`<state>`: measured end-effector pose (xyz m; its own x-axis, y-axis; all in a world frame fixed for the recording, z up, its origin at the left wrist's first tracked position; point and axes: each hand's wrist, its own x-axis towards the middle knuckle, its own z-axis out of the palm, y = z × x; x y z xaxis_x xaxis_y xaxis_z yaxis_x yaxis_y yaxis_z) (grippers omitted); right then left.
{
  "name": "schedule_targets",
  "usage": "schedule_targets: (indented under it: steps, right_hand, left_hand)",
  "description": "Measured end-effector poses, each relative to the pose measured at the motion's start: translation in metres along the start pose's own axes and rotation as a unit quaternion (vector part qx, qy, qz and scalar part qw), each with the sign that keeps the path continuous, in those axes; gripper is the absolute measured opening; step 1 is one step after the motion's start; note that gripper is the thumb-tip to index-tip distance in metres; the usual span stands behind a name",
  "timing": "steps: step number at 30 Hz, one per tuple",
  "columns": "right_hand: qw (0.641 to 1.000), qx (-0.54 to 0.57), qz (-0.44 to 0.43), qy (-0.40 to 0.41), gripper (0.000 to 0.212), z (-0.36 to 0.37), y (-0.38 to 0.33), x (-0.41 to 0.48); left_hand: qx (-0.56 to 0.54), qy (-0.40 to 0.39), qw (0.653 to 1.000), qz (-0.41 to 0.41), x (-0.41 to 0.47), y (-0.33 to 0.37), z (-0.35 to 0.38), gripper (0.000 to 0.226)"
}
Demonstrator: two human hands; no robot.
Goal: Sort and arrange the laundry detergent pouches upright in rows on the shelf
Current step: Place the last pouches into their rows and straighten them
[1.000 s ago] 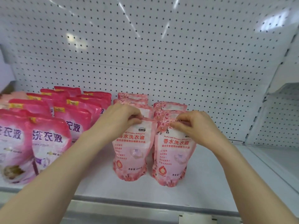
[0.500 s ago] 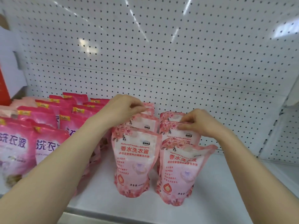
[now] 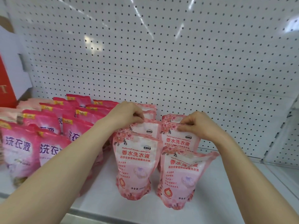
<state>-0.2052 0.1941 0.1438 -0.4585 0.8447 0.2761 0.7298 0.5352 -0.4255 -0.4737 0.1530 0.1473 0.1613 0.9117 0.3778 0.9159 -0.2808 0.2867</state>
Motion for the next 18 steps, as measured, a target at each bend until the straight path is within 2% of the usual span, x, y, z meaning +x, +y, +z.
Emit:
schedule_targets:
  steps: [5, 9, 12, 14, 16, 18]
  right_hand:
    - [1.0, 0.019, 0.02, -0.003, 0.003, -0.002, -0.002, -0.001]
    - [0.997, 0.032, -0.012, 0.072, 0.015, -0.025, -0.024, -0.031]
    - [0.997, 0.048, -0.029, 0.046, 0.026, -0.033, -0.052, -0.078]
    - [0.998, -0.046, -0.029, 0.035, 0.043, -0.01, -0.063, -0.1]
    - [0.987, -0.129, -0.034, 0.092, 0.052, 0.019, -0.069, -0.105]
    - [0.974, -0.145, -0.044, 0.168, 0.049, 0.037, -0.063, -0.1]
  left_hand:
    - [-0.001, 0.006, 1.0, 0.008, -0.003, -0.001, -0.005, 0.013]
    - [-0.069, 0.098, 0.992, 0.042, -0.031, 0.011, -0.015, 0.017]
    - [-0.059, 0.062, 0.994, 0.069, -0.065, 0.022, -0.012, 0.026]
    - [0.001, 0.041, 0.997, 0.062, -0.077, 0.022, -0.002, 0.033]
    - [0.024, 0.075, 0.996, 0.051, -0.08, 0.02, 0.008, 0.024]
    - [0.015, 0.104, 0.993, 0.047, -0.081, 0.021, 0.012, 0.016]
